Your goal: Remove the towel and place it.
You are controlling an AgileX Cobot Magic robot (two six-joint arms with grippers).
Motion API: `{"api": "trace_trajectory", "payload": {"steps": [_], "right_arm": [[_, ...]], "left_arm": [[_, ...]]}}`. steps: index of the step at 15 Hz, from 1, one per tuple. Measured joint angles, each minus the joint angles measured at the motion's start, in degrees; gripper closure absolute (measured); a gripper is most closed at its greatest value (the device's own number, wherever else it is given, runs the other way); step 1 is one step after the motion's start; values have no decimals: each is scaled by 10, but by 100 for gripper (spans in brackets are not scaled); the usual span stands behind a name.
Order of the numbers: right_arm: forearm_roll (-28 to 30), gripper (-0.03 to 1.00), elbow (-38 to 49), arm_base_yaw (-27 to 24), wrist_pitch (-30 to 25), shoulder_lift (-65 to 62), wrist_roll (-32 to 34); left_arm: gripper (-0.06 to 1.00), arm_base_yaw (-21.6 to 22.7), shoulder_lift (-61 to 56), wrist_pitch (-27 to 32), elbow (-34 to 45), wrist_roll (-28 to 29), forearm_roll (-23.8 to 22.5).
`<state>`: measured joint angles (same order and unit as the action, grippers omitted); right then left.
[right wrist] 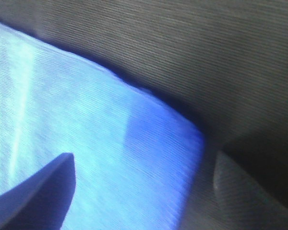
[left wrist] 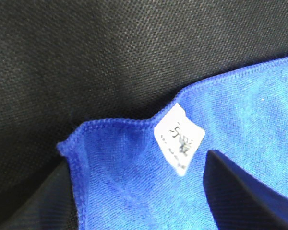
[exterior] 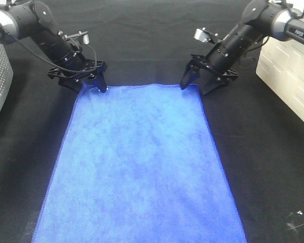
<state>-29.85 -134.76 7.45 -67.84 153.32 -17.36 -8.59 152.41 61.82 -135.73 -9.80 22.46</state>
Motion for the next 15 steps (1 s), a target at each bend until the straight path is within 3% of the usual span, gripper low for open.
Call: {"api": "trace_trajectory", "payload": {"steps": [8, 10, 13, 15], "right_arm": [[19, 21, 0, 36, 30, 0, 10], [26, 25, 0, 37, 33, 0, 13], [64, 49, 0, 37, 43, 1, 14], [72, 74, 0, 37, 47, 2, 14]], "left_arm": [[28, 0, 0, 5, 0, -1, 0], [32, 0, 0, 6, 0, -1, 0], [50, 0, 0, 6, 0, -1, -1], [72, 0, 0, 6, 0, -11, -1]]}}
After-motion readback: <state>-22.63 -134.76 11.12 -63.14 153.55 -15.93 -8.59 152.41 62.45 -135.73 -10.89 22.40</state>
